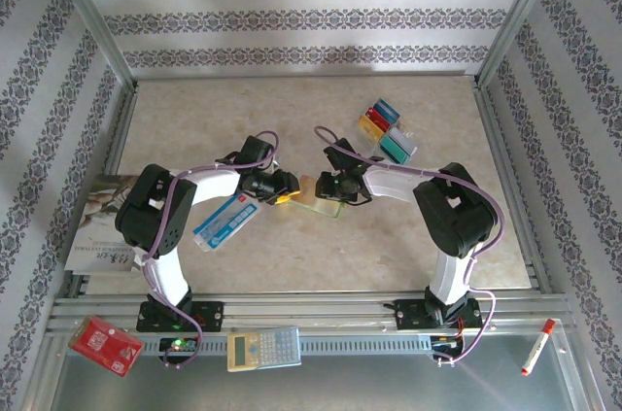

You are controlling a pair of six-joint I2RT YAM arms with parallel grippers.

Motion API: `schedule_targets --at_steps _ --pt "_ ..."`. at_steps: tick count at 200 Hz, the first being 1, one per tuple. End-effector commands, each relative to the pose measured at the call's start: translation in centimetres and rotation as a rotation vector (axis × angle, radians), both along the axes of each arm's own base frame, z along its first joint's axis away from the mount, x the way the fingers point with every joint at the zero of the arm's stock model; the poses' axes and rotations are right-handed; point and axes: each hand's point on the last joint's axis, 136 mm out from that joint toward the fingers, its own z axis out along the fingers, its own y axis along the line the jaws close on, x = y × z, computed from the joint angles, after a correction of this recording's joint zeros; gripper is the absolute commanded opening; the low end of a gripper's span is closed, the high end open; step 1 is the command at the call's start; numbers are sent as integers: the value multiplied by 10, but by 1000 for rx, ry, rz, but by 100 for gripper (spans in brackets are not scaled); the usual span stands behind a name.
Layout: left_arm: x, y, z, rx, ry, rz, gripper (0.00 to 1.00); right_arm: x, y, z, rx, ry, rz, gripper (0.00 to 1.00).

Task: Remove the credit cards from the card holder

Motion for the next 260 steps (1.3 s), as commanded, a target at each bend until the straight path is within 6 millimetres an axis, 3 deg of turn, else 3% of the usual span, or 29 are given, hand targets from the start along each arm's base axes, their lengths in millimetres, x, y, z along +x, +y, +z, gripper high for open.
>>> schedule_targets --at_steps 1,76,131,171,216,260 --pt "-2 1 -5 35 14 -15 42 -9 -14 -17 -66 56 9 34" --pt "-1 10 -11 101 12 -20 44 -10 -14 -18 -60 58 6 34" --pt "-3 -1 -7 59 15 -56 42 -10 -13 -17 -60 56 6 33" --pt "0 -13 11 -18 -27 -75 39 -10 -13 -18 -61 58 4 33" --pt "2 -10 22 -10 -60 -76 36 -10 -13 -18 -61 58 4 33" --pt "1 -32 37 -166 -65 -115 35 -10 -14 -18 -61 56 4 33"
